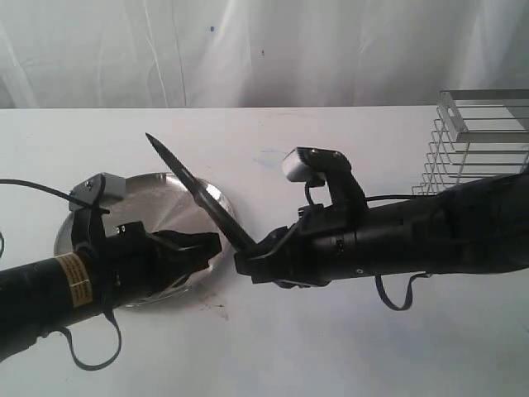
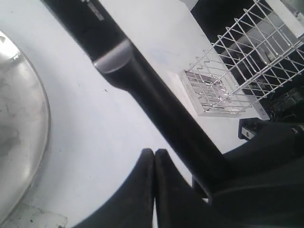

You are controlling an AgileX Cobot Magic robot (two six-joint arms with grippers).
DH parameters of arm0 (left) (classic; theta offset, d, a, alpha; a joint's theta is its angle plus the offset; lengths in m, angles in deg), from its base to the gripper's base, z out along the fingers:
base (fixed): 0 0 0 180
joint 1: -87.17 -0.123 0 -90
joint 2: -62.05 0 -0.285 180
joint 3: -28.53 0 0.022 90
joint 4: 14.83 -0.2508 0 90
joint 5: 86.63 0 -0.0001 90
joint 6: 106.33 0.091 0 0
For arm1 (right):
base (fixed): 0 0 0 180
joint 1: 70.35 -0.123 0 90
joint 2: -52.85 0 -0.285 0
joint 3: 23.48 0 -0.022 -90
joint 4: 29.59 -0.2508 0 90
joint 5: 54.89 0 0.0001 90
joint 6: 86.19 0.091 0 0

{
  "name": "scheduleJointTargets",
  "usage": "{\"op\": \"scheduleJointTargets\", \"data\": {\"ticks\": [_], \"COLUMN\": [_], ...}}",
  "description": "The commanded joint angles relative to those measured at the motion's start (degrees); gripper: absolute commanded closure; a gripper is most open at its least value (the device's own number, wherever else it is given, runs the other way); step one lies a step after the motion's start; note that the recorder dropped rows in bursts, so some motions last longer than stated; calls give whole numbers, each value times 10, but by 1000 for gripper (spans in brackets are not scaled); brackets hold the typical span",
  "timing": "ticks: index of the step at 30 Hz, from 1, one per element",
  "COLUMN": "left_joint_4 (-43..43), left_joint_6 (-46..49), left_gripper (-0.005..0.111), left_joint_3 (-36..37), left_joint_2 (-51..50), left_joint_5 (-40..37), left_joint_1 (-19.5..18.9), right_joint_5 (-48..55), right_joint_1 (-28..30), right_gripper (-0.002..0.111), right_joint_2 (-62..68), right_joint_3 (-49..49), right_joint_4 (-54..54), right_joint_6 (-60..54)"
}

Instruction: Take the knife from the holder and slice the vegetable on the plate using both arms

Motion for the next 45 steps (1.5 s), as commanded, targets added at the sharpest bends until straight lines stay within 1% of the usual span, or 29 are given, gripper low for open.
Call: {"op": "scheduleJointTargets", "data": {"ticks": [1,3,8,10,13,19,22,23,25,26,28,29,30,31,32,33,34,35,37,38,39,40,41,43,45], "left_joint_4": [40,63,62,62,62,50,53,49,50,50,50,48,20,-8,-56,-94,-122,-127,-127,-127,-127,-127,-127,-108,-37], "left_joint_6": [40,66,75,74,74,76,120,157,167,166,168,192,253,307,356,381,377,373,373,373,376,384,389,393,440], "left_gripper": [107,107,107,107,107,107,107,107,107,107,107,107,107,107,107,107,107,107,107,107,107,107,107,107,107], "left_joint_3": [4,4,4,4,4,4,4,4,4,4,3,2,-12,-25,-50,-68,-89,-108,-143,-169,-187,-205,-232,-263,-297], "left_joint_2": [4,4,4,4,4,4,4,5,23,41,84,102,122,128,131,131,126,121,112,105,100,95,86,74,58], "left_joint_5": [-13,-1,80,91,78,53,39,39,6,-14,-64,-87,-146,-197,-295,-361,-429,-481,-579,-653,-708,-761,-836,-919,-973], "left_joint_1": [-1,-1,-1,-1,-1,-1,-1,-9,-35,-56,-94,-108,-121,-122,-121,-115,-109,-103,-98,-93,-91,-90,-86,-85,-85], "right_joint_5": [33,42,51,70,88,73,44,12,-33,-47,-64,-78,-107,-131,-151,-159,-159,-154,-119,-106,-100,-100,-100,-96,-81], "right_joint_1": [1,1,1,1,1,1,1,1,1,1,1,1,1,1,1,1,1,1,1,1,1,1,1,1,1], "right_gripper": [108,108,108,108,108,108,108,108,108,108,108,108,108,108,108,108,108,108,108,108,108,108,108,108,108], "right_joint_2": [-2,-1,11,21,34,53,53,50,35,23,-2,-12,-18,-19,-19,-18,-17,-16,-14,-13,-13,-13,-13,-13,-13], "right_joint_3": [-9,-9,-9,-9,-9,-10,-11,-11,-11,-12,-27,-43,-66,-81,-95,-104,-114,-122,-134,-139,-142,-143,-143,-143,-143], "right_joint_4": [-4,-4,-4,-4,-4,-4,-4,-4,-4,1,44,69,100,133,176,216,268,320,424,478,534,574,610,649,652], "right_joint_6": [-14,-15,-15,-15,-15,-29,-45,-45,-45,-45,-17,18,55,91,135,183,231,278,363,411,458,493,527,555,558]}}
